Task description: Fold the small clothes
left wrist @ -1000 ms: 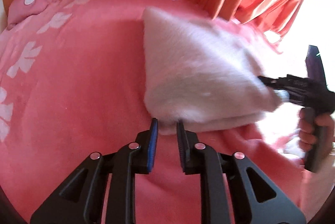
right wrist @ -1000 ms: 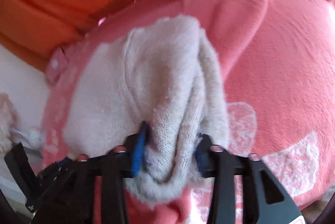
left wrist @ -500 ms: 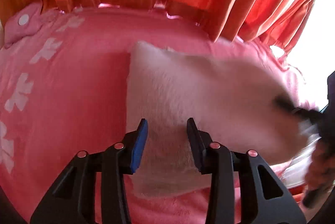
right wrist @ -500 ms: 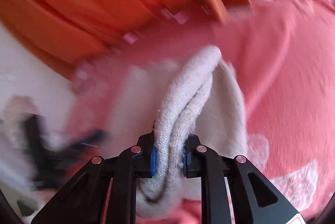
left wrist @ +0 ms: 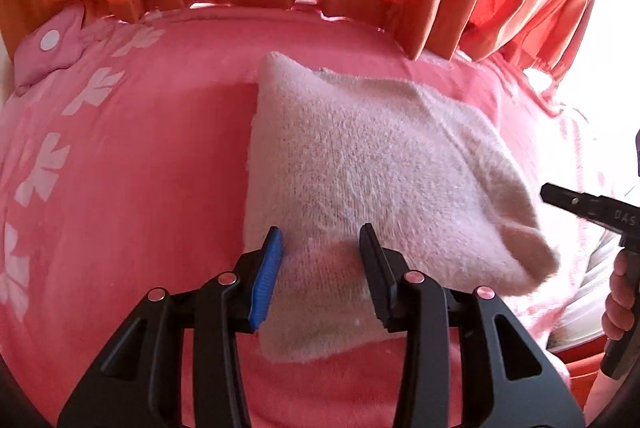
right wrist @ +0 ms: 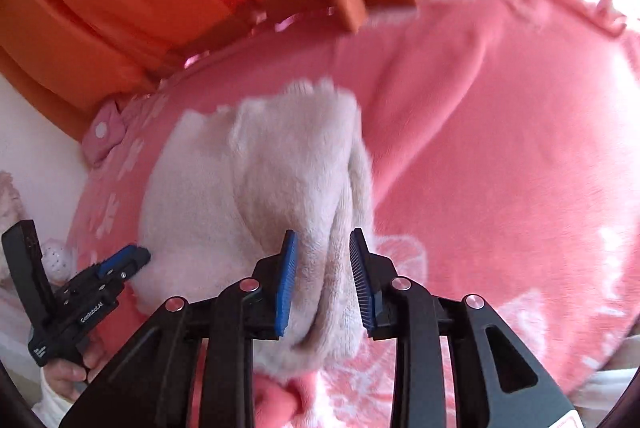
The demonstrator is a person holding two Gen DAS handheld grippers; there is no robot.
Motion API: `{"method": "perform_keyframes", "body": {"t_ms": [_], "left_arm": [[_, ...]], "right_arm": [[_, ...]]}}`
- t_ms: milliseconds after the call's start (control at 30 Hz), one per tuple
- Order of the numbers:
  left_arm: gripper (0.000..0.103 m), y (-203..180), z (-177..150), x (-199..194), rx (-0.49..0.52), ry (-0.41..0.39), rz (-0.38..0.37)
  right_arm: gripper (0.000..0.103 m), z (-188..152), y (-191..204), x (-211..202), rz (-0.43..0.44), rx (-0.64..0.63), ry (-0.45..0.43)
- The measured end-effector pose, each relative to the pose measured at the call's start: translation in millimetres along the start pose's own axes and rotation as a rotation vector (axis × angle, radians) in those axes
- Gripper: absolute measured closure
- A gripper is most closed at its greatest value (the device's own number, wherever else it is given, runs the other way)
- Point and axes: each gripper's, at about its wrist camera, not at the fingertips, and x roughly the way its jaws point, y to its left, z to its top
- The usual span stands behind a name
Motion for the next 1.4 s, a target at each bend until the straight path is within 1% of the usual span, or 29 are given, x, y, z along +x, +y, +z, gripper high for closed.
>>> {"method": "perform_keyframes", "body": {"t_ms": [67,133,200,233,267,300,367,467,500,567,600,667,700,733,767,800,833,867,900,967,1067,1100,1133,1167,1267,1300,1333,1367,1400], "left_arm": [[0.066,0,-4,-8,0.012,-0.008,-0.005],[0.066,-1,-10,-10,0.016,0.009,-0.015],[0.063,0,-17,-5,0.028,0.029,-0.004],[0.06,0,-21,-1,0.039,0.033,0.016],[0.057,1,-24,4,0.048,0.043,0.027],[0.055,2,-26,6,0.05,0.048,0.032],[0.055,1,-29,7,0.063,0.047,0.047],[0.055,3,-31,7,0.06,0.054,0.047],[0.054,4,-31,7,0.057,0.054,0.045],[0.051,6,-32,11,0.048,0.063,0.042],[0.049,6,-33,12,0.044,0.072,0.037],[0.049,7,-35,15,0.044,0.08,0.039],[0.049,8,-35,13,0.04,0.085,0.032],[0.049,10,-34,11,0.033,0.087,0.022],[0.049,11,-33,5,0.016,0.079,-0.004],[0.05,14,-31,-2,0.004,0.065,-0.028],[0.05,15,-29,-8,-0.008,0.05,-0.04],[0.05,18,-24,-16,-0.024,0.029,-0.046],[0.05,19,-19,-22,-0.035,0.011,-0.057],[0.049,20,-6,-27,-0.057,-0.015,-0.074],[0.048,15,9,-22,-0.056,-0.034,-0.063],[0.048,13,12,-18,-0.052,-0.035,-0.058],[0.048,11,15,-13,-0.049,-0.032,-0.053],[0.048,9,17,-8,-0.046,-0.021,-0.05],[0.048,6,18,0,-0.039,-0.007,-0.053],[0.048,6,16,2,-0.032,-0.003,-0.047],[0.048,6,15,6,-0.029,0.002,-0.04],[0.048,7,12,12,-0.031,0.019,-0.034],[0.048,8,10,18,-0.037,0.035,-0.036]], "right_arm": [[0.079,-3,16,-10,0.076,-0.091,-0.007],[0.083,-8,39,-7,0.131,-0.184,0.037],[0.085,-16,53,22,0.087,-0.261,0.131],[0.088,-26,52,55,0.006,-0.292,0.235],[0.09,-35,46,77,-0.023,-0.308,0.302],[0.091,-43,40,86,0.009,-0.306,0.308],[0.093,-37,41,71,0.007,-0.286,0.301],[0.093,-27,45,34,0.045,-0.279,0.204],[0.093,-28,41,35,0.038,-0.267,0.203],[0.098,-42,24,63,-0.048,-0.272,0.279],[0.101,-52,17,75,-0.007,-0.254,0.283],[0.1,-49,20,67,-0.002,-0.23,0.271],[0.099,-47,20,58,0.001,-0.222,0.263],[0.092,-40,21,48,0.018,-0.206,0.232],[0.09,-34,20,38,0.044,-0.195,0.198],[0.082,-26,18,26,0.071,-0.173,0.149],[0.064,-22,14,16,0.069,-0.151,0.117],[0.056,-13,8,14,0.059,-0.129,0.087],[0.053,-7,3,12,0.046,-0.113,0.067],[0.053,4,-12,23,0.009,-0.056,0.061],[0.052,19,-30,62,0.027,0.041,0.117],[0.061,21,-31,73,0.022,0.057,0.142],[0.081,21,-28,80,0.026,0.051,0.156],[0.087,21,-25,76,0.04,0.039,0.137],[0.091,26,-16,34,0.117,0.015,-0.01],[0.091,27,-18,28,0.12,0.021,-0.041],[0.091,24,-24,34,0.097,0.031,-0.03],[0.091,20,-31,48,0.057,0.029,0.017],[0.091,11,-42,77,-0.006,0.031,0.109]]}}
